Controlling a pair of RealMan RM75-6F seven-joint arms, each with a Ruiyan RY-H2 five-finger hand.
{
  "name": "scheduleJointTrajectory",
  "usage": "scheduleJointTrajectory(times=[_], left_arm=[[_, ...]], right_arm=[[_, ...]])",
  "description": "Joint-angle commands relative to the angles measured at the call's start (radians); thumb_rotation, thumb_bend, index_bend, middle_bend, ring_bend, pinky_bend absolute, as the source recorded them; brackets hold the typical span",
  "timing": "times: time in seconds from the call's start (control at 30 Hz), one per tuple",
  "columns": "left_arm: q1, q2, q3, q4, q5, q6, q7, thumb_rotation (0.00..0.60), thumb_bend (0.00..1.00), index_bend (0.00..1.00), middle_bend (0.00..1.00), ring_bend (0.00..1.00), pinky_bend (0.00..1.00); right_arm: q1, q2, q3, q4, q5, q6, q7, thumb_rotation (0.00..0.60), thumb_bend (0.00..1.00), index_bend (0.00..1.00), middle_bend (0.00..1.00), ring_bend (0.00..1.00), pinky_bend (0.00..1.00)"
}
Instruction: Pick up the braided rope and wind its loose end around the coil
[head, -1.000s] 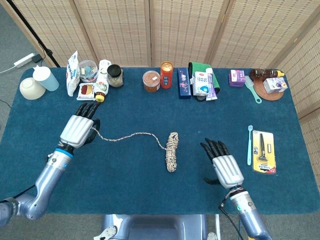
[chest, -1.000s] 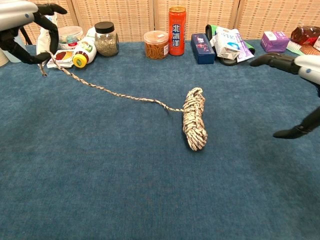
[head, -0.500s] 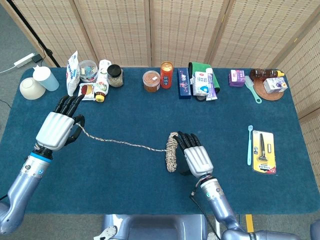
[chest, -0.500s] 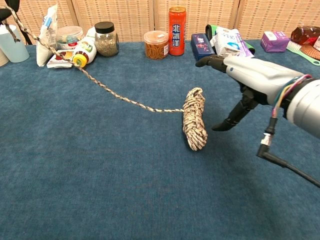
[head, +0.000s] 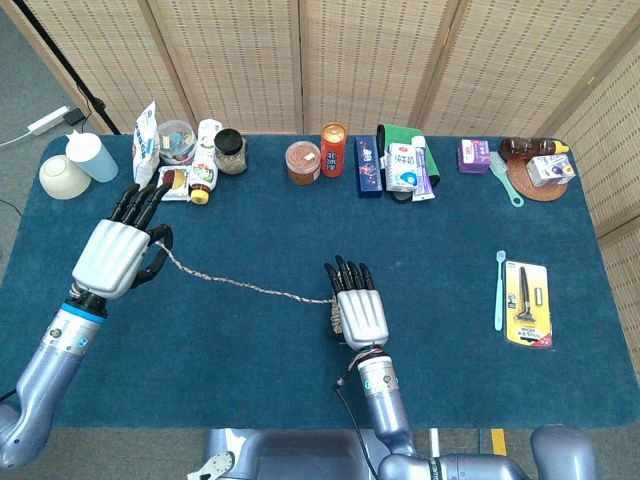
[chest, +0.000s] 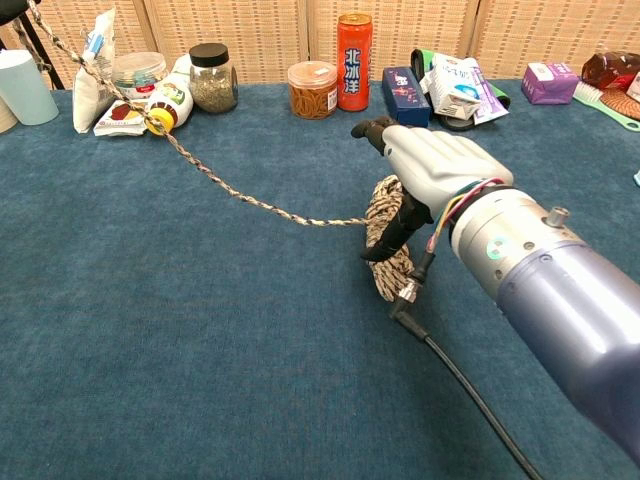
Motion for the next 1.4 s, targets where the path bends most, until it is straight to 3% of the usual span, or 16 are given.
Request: scheduleJointTrajectory(times=[0.03, 0.43, 0.67, 0.9, 1.17, 1.4], left_arm=[[0.001, 0.003, -0.003, -0.004, 0.001, 0.003, -0.004, 0.600, 0.43, 0.60, 0.00, 0.00, 0.00], [0.012, 0.027, -0.006, -0.020, 0.010, 0.014, -0.027, 0.600, 0.43, 0.60, 0.00, 0.00, 0.00], [0.019, 0.023, 0.012, -0.024, 0.030, 0.011, -0.030, 0.600, 0.43, 0.60, 0.00, 0.00, 0.00], [0.021, 0.006, 0.019, -0.029, 0.039, 0.014, -0.014, 0.600, 0.43, 0.60, 0.00, 0.00, 0.00], [0.017, -0.004, 0.018, -0.043, 0.034, 0.011, 0.008, 0.600, 0.43, 0.60, 0.00, 0.00, 0.00], [0.017, -0.004, 0.014, -0.056, 0.029, 0.016, 0.023, 0.600, 0.43, 0.60, 0.00, 0.00, 0.00]], right_arm=[[0.018, -0.044, -0.001, 0.062, 0.014, 0.015, -0.024, 0.600, 0.00, 0.00, 0.00, 0.00, 0.00], [0.005, -0.059, -0.015, 0.160, 0.049, 0.011, -0.030, 0.600, 0.00, 0.00, 0.00, 0.00, 0.00], [0.008, 0.030, -0.017, 0.236, -0.002, 0.020, -0.069, 0.600, 0.00, 0.00, 0.00, 0.00, 0.00], [0.048, 0.090, -0.009, 0.344, -0.010, -0.094, -0.044, 0.600, 0.00, 0.00, 0.00, 0.00, 0.00], [0.052, 0.183, 0.045, 0.183, 0.083, -0.204, 0.034, 0.600, 0.00, 0.00, 0.00, 0.00, 0.00], [0.079, 0.235, 0.059, 0.125, 0.164, -0.267, 0.051, 0.600, 0.00, 0.00, 0.00, 0.00, 0.00]])
